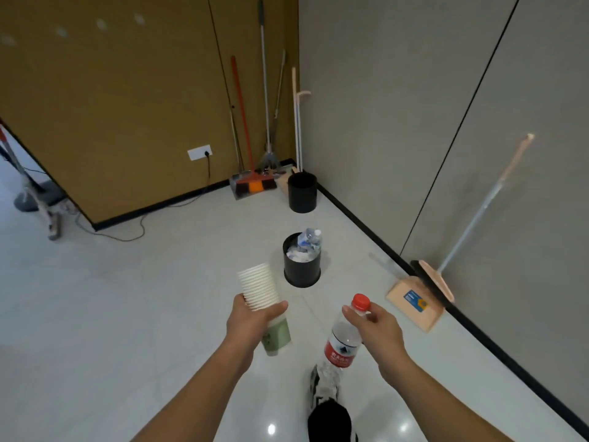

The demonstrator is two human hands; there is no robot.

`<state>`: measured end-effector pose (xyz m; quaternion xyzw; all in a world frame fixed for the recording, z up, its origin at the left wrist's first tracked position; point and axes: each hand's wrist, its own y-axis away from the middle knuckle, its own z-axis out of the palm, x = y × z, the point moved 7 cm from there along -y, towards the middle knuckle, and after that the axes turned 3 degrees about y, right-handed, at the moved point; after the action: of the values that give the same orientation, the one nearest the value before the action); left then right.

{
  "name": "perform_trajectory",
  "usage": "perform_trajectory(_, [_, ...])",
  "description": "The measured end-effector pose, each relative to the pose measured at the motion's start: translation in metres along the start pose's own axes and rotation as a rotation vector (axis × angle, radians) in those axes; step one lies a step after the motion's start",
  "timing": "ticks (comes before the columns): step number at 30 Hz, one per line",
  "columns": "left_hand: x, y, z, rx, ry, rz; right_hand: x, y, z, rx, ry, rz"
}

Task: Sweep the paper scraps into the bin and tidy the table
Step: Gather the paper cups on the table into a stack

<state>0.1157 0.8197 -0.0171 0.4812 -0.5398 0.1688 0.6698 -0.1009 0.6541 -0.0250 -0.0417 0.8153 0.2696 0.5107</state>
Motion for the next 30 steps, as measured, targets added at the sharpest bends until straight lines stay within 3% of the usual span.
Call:
perform_trajectory(7, [0.052, -0.181, 0.002, 0.064, -0.023, -0.028, -0.046, -0.194, 0.082, -0.012, 0.01, 0.125])
perform_trajectory(15, [0.1, -0.359, 0.033, 0.061, -0.062, -0.112, -0.09, -0.343, 0.123, 0.041, 0.156, 0.223])
perform_trajectory(22, [0.067, -0.545, 0.105, -0.028, -0.153, -0.259, -0.075, -0.473, 0.177, 0.163, 0.159, 0.38])
perform_trajectory(30, [0.012, -0.683, 0.159, -0.173, -0.336, -0.348, -0.019, -0.586, 0.245, 0.286, 0.145, 0.642])
